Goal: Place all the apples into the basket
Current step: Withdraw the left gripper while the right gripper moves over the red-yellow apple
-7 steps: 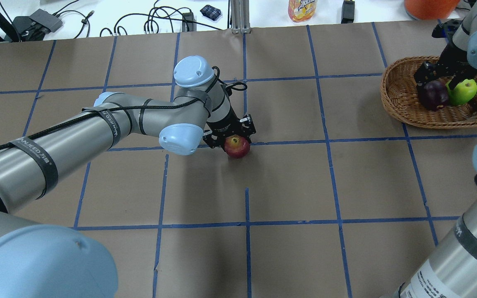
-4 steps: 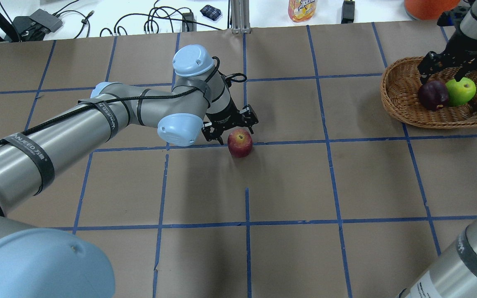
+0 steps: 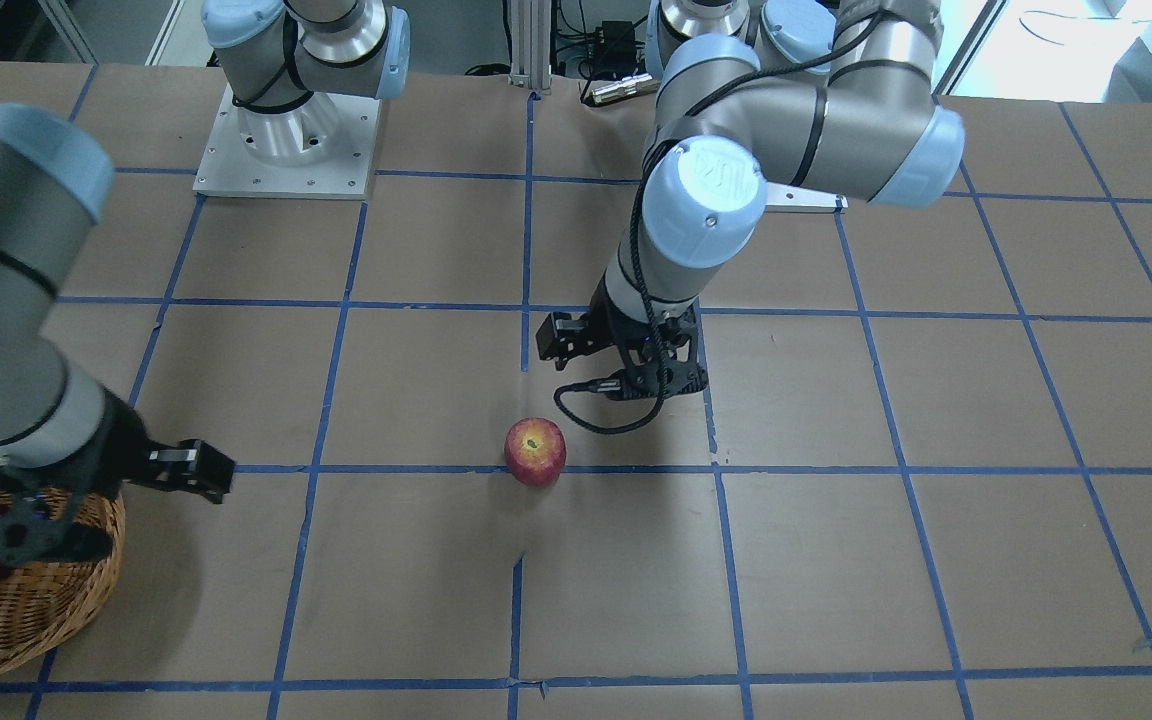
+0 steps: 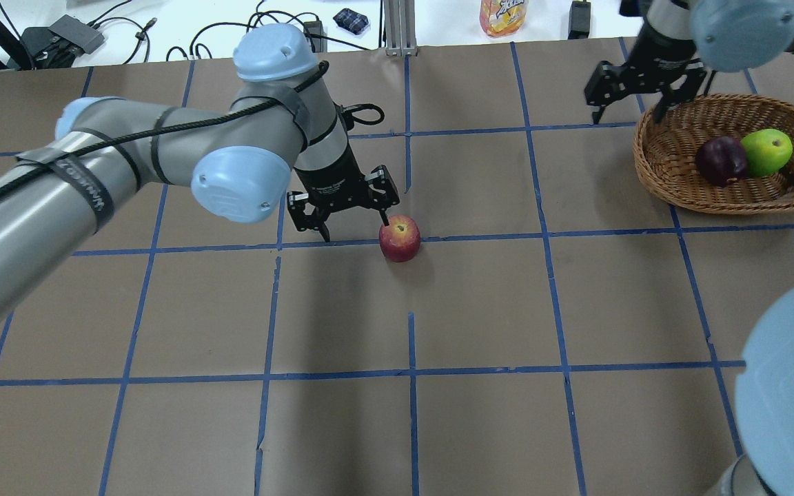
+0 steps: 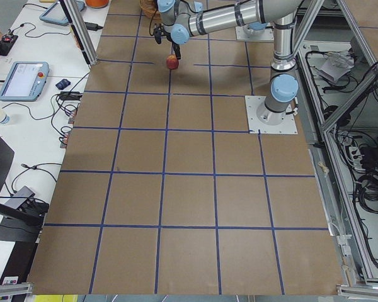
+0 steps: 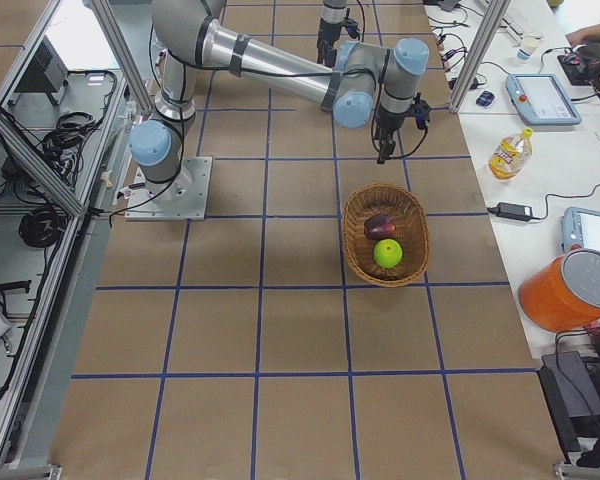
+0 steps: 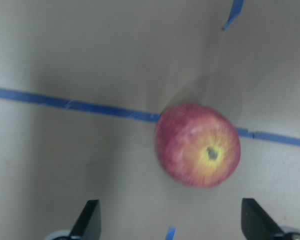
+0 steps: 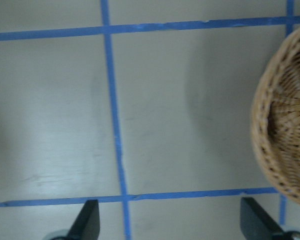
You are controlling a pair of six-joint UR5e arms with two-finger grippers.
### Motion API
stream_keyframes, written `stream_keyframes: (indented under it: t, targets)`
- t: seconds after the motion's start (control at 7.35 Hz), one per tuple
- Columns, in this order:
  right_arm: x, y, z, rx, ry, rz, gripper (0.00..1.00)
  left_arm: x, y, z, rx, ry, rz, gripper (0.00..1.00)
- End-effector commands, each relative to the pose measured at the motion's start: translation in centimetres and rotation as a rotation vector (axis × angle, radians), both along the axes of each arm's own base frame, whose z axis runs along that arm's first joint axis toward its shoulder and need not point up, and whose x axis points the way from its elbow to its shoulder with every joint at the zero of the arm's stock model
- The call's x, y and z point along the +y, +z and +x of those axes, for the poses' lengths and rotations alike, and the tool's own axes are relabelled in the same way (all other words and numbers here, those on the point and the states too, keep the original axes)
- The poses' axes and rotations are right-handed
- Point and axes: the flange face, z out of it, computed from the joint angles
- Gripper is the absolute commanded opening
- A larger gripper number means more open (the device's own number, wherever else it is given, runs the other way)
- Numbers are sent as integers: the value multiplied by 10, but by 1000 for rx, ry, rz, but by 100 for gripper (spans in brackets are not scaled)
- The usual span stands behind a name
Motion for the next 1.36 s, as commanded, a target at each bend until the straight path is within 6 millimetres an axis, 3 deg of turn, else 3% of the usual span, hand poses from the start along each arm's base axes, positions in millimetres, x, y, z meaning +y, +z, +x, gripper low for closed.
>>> stream_keyframes:
  t: [0.0,0.27,0.41,0.54,0.82,1.23]
  targets:
    - [24,-17,121,-24,-69,27,100,38,83,51,-32,-97,-49,100]
    - [31,-43,173,-97,-161,41,100,61,127,91,-74,-190,-104,100]
    - [38,-61,207,-101,-201,52,100,60,136,116,-116,-225,-128,100]
    - [41,-82,235,-103,-234,46,100,58,142,127,-141,-253,-149,100]
    - [49,-122,282,-116,-297,43,100,49,147,128,-151,-252,-228,100]
    - [67,-153,275,-68,-296,104,100,42,144,128,-151,-247,-276,100]
